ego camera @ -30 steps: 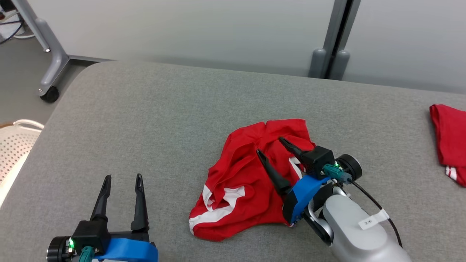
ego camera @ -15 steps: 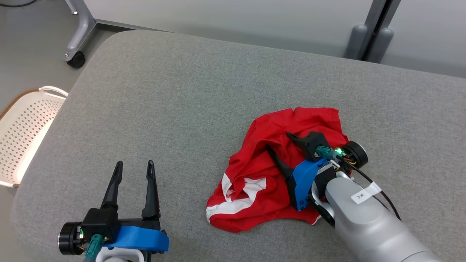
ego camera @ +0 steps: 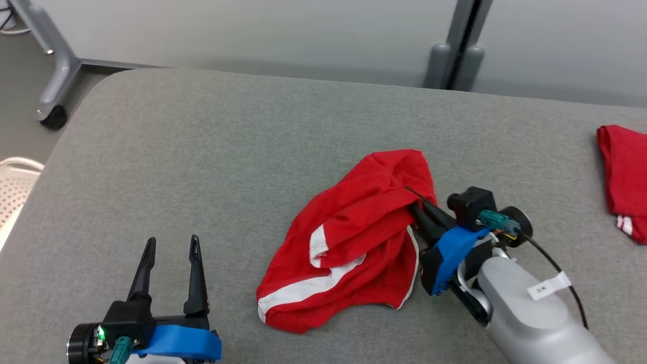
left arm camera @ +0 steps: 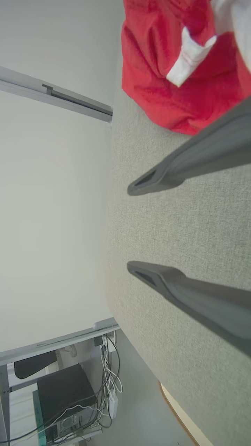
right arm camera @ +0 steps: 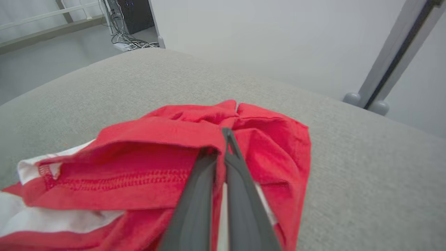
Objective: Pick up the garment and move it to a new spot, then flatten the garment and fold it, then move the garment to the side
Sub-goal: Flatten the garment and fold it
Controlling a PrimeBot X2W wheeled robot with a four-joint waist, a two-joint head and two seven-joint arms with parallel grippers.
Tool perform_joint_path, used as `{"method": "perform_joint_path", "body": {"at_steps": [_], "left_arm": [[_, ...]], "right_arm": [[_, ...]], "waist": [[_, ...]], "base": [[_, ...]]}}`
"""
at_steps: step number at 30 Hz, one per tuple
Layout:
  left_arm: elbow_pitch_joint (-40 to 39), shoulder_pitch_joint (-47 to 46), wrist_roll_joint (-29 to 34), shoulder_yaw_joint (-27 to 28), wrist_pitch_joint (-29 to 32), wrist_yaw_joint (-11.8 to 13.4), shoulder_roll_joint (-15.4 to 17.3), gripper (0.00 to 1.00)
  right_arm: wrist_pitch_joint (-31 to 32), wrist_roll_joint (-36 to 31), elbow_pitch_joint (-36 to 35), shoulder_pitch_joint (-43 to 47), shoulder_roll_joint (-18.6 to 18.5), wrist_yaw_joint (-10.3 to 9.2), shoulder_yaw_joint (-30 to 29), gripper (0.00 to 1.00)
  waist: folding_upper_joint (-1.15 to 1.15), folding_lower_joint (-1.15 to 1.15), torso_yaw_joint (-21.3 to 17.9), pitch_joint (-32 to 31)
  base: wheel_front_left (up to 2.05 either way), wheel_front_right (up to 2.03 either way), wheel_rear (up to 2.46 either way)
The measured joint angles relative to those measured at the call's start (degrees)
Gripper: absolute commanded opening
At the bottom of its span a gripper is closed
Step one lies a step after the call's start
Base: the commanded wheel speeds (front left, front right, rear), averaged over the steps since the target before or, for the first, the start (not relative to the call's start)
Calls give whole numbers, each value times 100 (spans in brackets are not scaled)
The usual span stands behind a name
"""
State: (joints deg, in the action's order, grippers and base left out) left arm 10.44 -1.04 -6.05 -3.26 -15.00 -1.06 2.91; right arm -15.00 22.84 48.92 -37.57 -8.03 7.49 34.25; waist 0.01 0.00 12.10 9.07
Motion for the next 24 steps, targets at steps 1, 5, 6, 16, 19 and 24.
{"method": "perform_joint_path", "body": {"at_steps": [1,5,6,16,19,24], "left_arm": [[3,15,15,27,1,-8,-2,100],[-12,60,48,63,1,-52,-1,100],[-10,66,54,69,1,-58,-2,100],[-11,160,52,85,1,-89,-1,100],[4,194,51,89,0,-90,-1,100],[4,247,59,105,1,-98,-1,100]], "right_arm": [[-1,2,-137,97,-82,0,-96,0],[-2,9,-706,581,-342,0,-477,0],[-2,8,-836,725,-410,0,-569,0],[-2,465,-1063,2124,-739,0,-1855,0],[-1,422,-961,2182,-708,0,-2036,100],[-3,215,-1199,2305,-624,0,-2382,100]], "waist": [[0,0,-84,-28],[-1,0,-416,-152],[0,0,-486,-185],[-2,-1,-984,-416],[-2,0,-1067,-436],[-2,0,-1187,-494]], "base": [[0,0,0],[0,0,0],[0,0,0],[0,0,0],[0,0,0],[0,0,0]]}}
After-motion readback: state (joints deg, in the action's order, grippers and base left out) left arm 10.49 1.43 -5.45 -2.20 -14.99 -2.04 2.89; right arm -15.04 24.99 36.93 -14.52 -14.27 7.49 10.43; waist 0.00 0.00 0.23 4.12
